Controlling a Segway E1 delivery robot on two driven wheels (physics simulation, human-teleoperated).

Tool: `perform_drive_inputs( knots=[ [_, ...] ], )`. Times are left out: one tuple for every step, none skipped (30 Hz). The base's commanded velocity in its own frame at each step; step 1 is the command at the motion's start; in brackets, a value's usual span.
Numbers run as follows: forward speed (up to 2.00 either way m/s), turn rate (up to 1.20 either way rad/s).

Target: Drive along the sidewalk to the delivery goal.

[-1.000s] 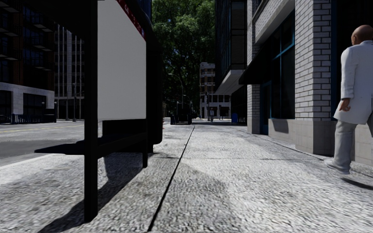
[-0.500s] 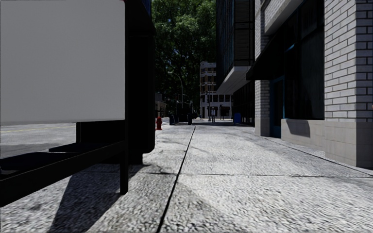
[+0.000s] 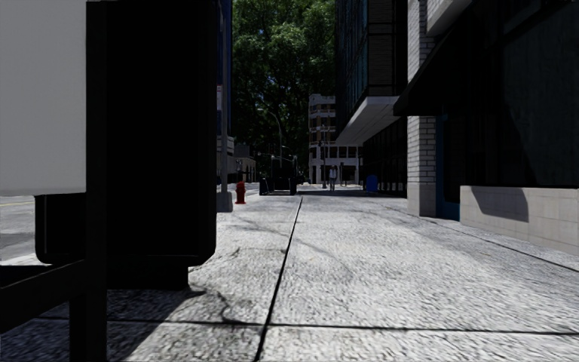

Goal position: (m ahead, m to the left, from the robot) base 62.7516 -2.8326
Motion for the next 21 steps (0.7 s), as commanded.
perform_drive_inputs(
  knots=[
    [1.96, 0.00],
    [1.96, 0.00],
    [1.96, 0.00],
    [1.96, 0.00],
    [2.00, 0.00],
    [2.00, 0.00],
    [2.00, 0.00],
    [2.00, 0.00],
    [2.00, 0.00],
    [2.00, 0.00],
    [2.00, 0.00],
    [2.00, 0.00],
    [2.00, 0.00],
    [2.00, 0.00],
    [2.00, 0.00],
    [2.00, 0.00],
    [2.00, 0.00],
    [2.00, 0.00],
    [2.00, 0.00],
    [2.00, 0.00],
    [2.00, 0.00]
  ],
)
